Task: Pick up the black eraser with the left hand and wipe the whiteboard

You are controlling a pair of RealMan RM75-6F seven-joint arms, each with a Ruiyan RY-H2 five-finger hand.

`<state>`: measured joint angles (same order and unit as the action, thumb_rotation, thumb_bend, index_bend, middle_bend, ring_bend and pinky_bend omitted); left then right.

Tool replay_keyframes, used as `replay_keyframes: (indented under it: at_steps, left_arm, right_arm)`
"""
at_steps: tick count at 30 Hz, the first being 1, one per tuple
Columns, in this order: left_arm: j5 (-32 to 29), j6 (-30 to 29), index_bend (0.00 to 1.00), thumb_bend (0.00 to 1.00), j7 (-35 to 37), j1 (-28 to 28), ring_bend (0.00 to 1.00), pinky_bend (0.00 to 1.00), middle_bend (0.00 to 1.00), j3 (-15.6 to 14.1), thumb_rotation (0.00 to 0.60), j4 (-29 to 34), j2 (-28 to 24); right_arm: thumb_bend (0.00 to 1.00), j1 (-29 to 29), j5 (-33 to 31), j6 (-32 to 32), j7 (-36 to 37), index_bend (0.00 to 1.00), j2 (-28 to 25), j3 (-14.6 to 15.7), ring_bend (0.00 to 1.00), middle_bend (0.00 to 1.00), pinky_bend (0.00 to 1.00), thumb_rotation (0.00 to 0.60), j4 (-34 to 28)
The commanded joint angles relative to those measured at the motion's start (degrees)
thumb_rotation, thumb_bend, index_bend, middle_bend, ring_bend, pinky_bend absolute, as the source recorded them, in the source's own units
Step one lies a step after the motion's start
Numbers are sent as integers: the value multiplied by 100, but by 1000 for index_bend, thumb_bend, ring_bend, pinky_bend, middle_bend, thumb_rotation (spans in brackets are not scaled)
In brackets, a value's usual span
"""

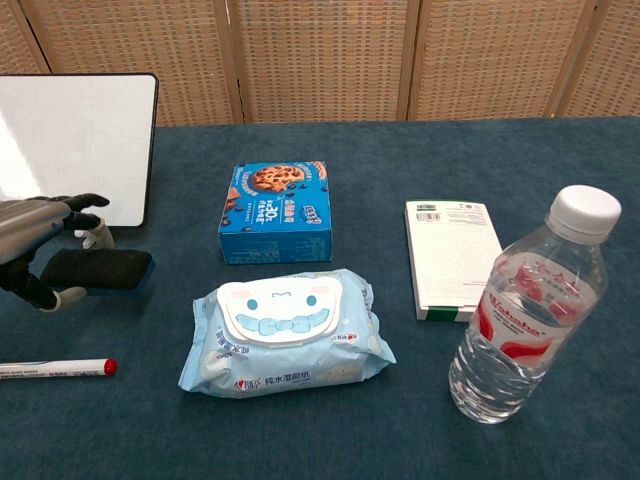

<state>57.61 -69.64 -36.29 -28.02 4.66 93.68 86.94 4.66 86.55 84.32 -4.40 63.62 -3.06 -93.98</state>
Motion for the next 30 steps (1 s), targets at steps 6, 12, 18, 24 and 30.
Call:
replay_keyframes:
  at_steps: [6, 12, 18, 24, 30]
  left_arm:
    - [1024, -584, 513, 382, 757, 83, 0, 0, 0, 160, 600, -666, -110]
    - [1586, -887, 513, 375, 1333, 15, 0, 0, 0, 340, 600, -1745, 40]
    - [1835, -968, 513, 370, 1835, -96, 0, 0, 0, 480, 600, -2825, 225]
    - [1934, -790, 513, 366, 2284, -262, 0, 0, 0, 556, 600, -3963, 496]
    - [2154, -739, 513, 365, 2620, -469, 0, 0, 0, 522, 600, -5160, 915]
  right_arm:
    - [183, -16, -18, 33, 35, 30, -11, -20, 0, 0, 0, 600, -3]
    - [183, -16, -48, 26, 17, 30, -6, -33, 0, 0, 0, 600, -1]
    - [183, -4, -93, -5, -7, 30, 14, -49, 0, 0, 0, 600, 26]
    - [183, 12, -192, -46, -54, 30, 50, -89, 0, 0, 0, 600, 53]
    - [182, 38, -212, -74, -195, 30, 116, -96, 0, 0, 0, 600, 63]
